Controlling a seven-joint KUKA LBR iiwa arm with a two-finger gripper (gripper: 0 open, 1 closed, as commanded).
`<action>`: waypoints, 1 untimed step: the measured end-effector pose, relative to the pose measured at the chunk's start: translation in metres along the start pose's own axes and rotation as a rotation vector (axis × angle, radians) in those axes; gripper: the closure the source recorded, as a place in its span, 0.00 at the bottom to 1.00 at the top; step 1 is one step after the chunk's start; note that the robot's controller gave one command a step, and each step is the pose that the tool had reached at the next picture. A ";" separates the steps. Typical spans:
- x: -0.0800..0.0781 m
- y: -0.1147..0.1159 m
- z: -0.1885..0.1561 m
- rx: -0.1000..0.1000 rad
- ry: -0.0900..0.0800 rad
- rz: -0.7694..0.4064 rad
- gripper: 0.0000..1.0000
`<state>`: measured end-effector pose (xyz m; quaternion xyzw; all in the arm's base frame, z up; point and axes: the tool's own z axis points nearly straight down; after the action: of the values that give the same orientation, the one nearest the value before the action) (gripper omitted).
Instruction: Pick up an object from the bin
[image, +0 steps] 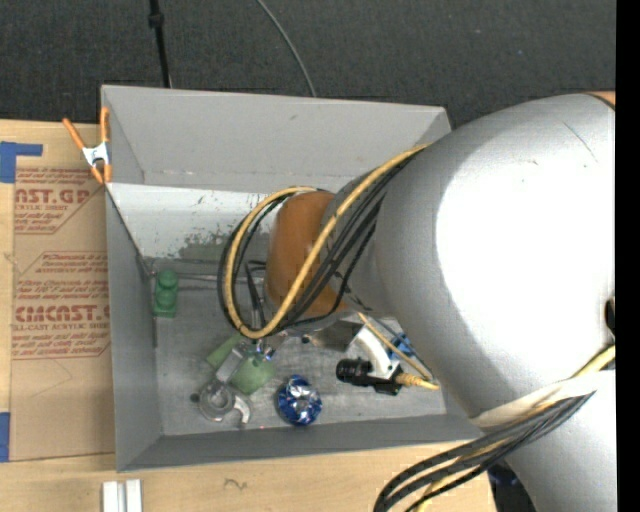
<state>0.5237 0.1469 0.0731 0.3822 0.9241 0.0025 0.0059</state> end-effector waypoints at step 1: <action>0.001 0.001 -0.002 0.001 0.007 -0.001 1.00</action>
Offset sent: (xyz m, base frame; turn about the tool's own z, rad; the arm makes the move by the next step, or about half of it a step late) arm 0.0000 0.0000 0.0000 0.0000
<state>0.5235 0.1480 0.0752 0.3816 0.9243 0.0031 0.0024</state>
